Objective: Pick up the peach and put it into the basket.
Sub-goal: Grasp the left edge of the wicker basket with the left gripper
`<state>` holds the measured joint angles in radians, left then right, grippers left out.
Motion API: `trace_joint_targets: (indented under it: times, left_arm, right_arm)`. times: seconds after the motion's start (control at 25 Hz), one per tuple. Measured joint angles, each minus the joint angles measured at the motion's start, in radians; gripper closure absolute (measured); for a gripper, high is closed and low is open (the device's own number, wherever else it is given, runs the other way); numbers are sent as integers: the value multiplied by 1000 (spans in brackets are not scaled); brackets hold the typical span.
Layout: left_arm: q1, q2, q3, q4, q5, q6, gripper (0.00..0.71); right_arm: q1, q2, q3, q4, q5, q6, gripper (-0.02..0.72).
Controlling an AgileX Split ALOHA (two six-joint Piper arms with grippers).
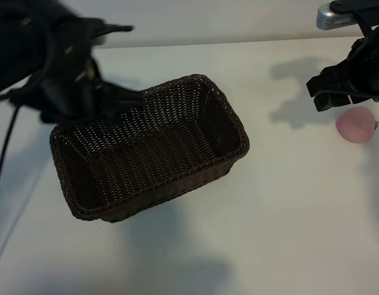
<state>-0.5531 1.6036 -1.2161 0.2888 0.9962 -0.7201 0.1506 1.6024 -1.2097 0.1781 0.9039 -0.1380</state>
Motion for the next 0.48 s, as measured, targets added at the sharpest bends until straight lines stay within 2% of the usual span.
trace_joint_targets:
  times: [0.08, 0.24, 0.48]
  left_arm:
    - [23, -52, 72, 3, -26, -51, 156]
    - [100, -123, 208, -11, -119, -131, 156]
    - [178, -112, 311, -73, -230, -141, 156]
  right_arm:
    - [0, 0, 0, 0, -1, 0, 120]
    - [0, 0, 0, 0, -1, 0, 120]
    - [0, 0, 0, 0, -1, 0, 120]
